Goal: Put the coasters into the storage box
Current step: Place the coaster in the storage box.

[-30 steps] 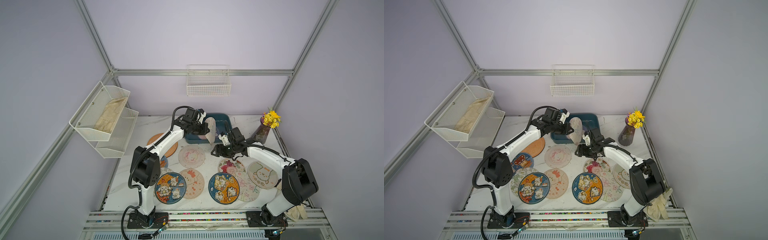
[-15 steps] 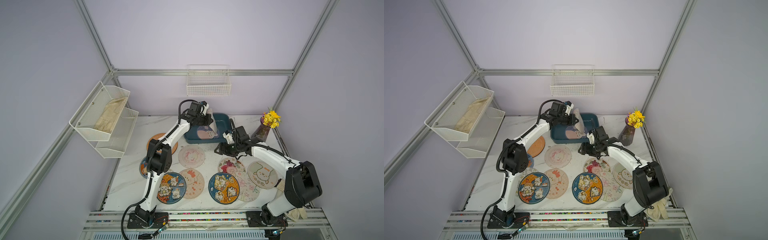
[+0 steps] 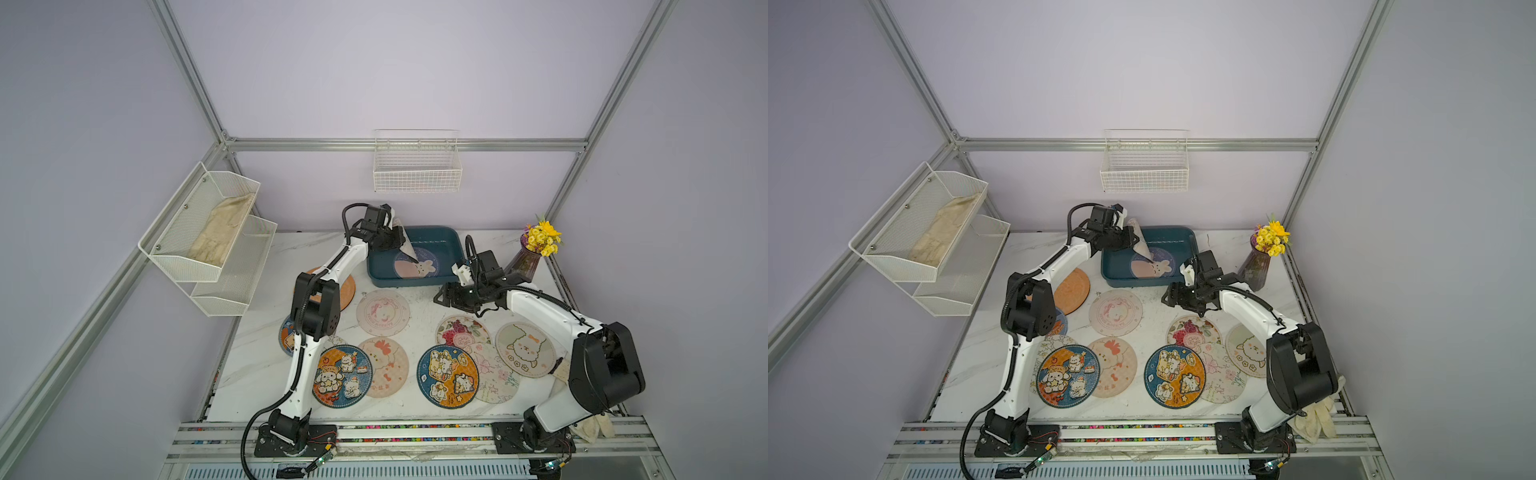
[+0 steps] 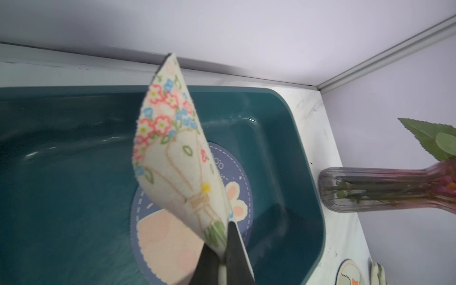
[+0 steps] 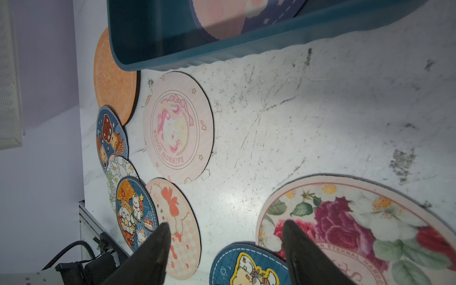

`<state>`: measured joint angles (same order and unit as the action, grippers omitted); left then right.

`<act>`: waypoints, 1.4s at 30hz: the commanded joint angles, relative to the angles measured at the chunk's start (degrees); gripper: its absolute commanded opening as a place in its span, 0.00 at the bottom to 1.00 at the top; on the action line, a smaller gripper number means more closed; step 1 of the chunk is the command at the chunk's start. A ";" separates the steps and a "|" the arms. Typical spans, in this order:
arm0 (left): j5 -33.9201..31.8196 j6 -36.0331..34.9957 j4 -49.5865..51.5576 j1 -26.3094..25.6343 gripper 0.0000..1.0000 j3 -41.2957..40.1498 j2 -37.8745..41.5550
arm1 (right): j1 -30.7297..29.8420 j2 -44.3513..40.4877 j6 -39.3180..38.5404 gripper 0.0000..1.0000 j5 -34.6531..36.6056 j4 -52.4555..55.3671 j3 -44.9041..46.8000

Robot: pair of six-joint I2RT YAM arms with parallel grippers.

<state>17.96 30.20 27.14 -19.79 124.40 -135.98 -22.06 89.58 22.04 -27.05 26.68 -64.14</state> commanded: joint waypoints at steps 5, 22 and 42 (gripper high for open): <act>-10.81 -3.69 9.28 1.50 0.18 -2.14 3.14 | 0.14 1.38 -0.59 0.73 -0.73 1.62 -0.89; -17.69 -4.27 12.77 1.47 0.89 -8.46 11.18 | 0.01 4.19 -2.13 0.74 -0.02 1.80 -2.80; -8.78 -3.33 1.94 1.79 1.00 -46.37 39.23 | -9.58 18.07 -3.95 0.76 4.33 1.80 -13.76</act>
<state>6.83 26.39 32.73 -18.39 84.31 -101.30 -30.22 105.75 19.00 -24.40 27.66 -75.77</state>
